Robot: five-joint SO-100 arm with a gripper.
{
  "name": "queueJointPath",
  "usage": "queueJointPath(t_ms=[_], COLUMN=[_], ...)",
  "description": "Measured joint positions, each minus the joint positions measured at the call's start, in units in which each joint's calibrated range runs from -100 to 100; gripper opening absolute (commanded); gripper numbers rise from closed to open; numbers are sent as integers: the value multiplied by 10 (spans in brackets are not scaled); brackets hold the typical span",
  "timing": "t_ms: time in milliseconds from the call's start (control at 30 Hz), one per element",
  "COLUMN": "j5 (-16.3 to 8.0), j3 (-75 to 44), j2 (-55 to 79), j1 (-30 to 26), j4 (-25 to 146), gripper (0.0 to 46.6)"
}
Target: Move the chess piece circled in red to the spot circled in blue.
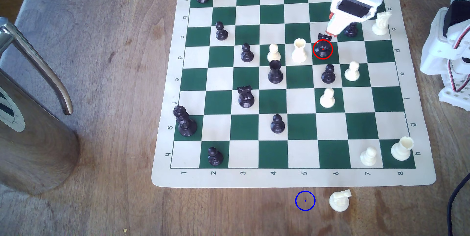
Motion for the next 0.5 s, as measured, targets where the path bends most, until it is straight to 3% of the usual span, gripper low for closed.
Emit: queueJointPath(t_ms=[500], j5=[18], j3=[23], j2=[66], j1=[1], j4=[-40], gripper=[138])
